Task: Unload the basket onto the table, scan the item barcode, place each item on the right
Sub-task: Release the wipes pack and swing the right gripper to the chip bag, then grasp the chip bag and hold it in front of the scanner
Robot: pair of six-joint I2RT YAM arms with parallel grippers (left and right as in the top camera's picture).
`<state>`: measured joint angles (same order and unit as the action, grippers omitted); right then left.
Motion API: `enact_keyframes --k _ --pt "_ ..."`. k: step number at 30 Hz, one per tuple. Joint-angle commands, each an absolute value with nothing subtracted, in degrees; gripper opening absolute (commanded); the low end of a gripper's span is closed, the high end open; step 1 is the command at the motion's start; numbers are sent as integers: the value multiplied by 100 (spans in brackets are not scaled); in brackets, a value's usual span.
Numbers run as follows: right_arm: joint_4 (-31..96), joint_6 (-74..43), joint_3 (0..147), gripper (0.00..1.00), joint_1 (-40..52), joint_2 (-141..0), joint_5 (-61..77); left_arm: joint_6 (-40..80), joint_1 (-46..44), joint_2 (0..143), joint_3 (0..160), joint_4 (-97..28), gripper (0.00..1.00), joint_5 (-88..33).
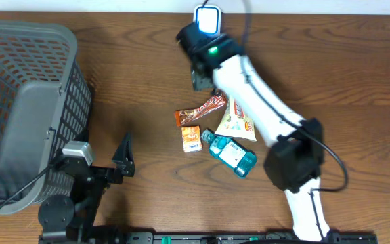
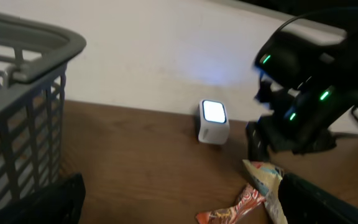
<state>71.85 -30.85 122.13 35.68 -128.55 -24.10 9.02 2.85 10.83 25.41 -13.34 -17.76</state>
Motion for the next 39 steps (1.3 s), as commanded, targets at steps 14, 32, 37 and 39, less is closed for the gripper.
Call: enact_keyframes --k 14,32,37,39 --pt "7924 -3894 11852 75 3269 -13515 -3044 932 272 1669 2534 -1592 99 -1841" --pt "7397 -2777 11710 1 2707 -13227 -764 932 272 1680 2534 -2097 99 -1844" --pt "7505 -1024 12223 1 2049 -12833 2556 932 272 1680 2534 -2097 99 -1844" --pt "7690 78 12226 1 1721 -12696 4189 932 272 1680 2534 -2097 99 -1844"
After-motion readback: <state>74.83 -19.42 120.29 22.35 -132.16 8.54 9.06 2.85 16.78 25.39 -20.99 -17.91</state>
